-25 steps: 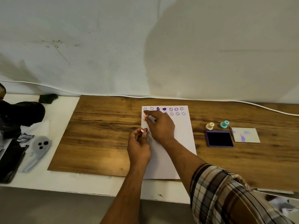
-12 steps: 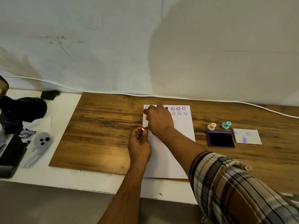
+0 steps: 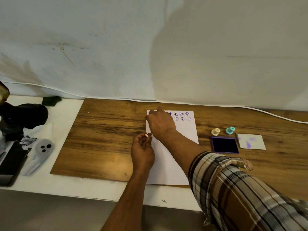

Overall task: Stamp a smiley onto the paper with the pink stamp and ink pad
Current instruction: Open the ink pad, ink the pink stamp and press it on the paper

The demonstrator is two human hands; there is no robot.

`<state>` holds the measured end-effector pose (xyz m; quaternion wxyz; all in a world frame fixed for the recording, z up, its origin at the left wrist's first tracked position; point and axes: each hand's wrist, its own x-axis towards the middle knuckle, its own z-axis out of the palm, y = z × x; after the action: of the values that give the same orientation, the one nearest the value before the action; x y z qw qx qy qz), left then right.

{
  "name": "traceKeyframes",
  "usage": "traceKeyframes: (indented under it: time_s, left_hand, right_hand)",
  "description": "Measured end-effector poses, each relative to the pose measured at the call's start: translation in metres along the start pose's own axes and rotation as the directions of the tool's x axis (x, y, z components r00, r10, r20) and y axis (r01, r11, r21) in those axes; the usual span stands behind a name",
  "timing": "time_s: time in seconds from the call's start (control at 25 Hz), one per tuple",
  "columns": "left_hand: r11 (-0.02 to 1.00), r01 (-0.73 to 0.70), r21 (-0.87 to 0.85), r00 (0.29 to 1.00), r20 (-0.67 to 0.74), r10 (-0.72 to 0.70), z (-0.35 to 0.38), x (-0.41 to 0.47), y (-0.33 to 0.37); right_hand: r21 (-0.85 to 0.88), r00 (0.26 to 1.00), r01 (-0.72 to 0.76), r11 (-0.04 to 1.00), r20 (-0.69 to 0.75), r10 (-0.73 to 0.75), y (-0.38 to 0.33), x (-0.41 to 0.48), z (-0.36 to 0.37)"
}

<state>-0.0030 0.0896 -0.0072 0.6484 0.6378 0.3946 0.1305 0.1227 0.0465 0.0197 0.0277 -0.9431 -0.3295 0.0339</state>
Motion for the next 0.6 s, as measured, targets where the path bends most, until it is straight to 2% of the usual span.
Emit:
traceKeyframes:
  time_s: [0.08, 0.12, 0.16, 0.2, 0.24, 0.28, 0.32, 0.36, 0.44, 0.6]
  left_hand:
    - [1.000, -0.001, 0.013, 1.000, 0.008, 0.001, -0.001, 0.000, 0.002]
    - [1.000, -0.004, 0.012, 1.000, 0.019, 0.004, -0.002, 0.002, 0.002]
    - [1.000, 0.002, 0.001, 1.000, 0.025, -0.002, -0.002, 0.004, 0.003]
    - [1.000, 0.013, -0.011, 1.000, 0.022, -0.013, -0.002, 0.006, 0.003]
    - [1.000, 0.015, -0.019, 1.000, 0.016, -0.015, -0.003, 0.007, 0.004]
    - [1.000, 0.007, -0.025, 1.000, 0.016, -0.006, -0.004, 0.007, 0.004]
    - [0.999, -0.003, -0.038, 1.000, 0.027, 0.004, -0.006, 0.007, 0.005]
    - [0.998, -0.008, -0.056, 0.999, 0.052, 0.011, -0.007, 0.005, 0.006]
    - [0.995, 0.014, -0.097, 0.992, 0.125, -0.001, -0.008, 0.004, 0.007]
    - [0.994, 0.068, -0.089, 0.925, 0.379, -0.029, -0.002, -0.005, 0.018]
  right_hand:
    - [0.244, 0.994, -0.099, 0.965, -0.023, 0.107, 0.010, -0.010, 0.004]
    - [0.443, 0.969, -0.182, 0.878, -0.074, 0.238, 0.015, -0.018, 0.003]
    - [0.674, 0.903, -0.242, 0.698, -0.107, 0.416, 0.019, -0.027, 0.001]
    - [0.860, 0.807, -0.234, 0.454, -0.089, 0.584, 0.023, -0.038, -0.003]
    - [0.959, 0.727, -0.180, 0.217, -0.019, 0.687, 0.025, -0.052, -0.010]
    - [0.991, 0.678, -0.133, 0.018, 0.078, 0.731, 0.027, -0.069, -0.016]
    - [0.984, 0.660, -0.125, -0.130, 0.180, 0.730, 0.029, -0.088, -0.022]
    - [0.966, 0.655, -0.133, -0.223, 0.254, 0.711, 0.032, -0.108, -0.027]
    - [0.952, 0.650, -0.150, -0.267, 0.299, 0.699, 0.038, -0.149, -0.035]
    - [0.956, 0.638, -0.228, -0.185, 0.290, 0.713, 0.042, -0.202, -0.029]
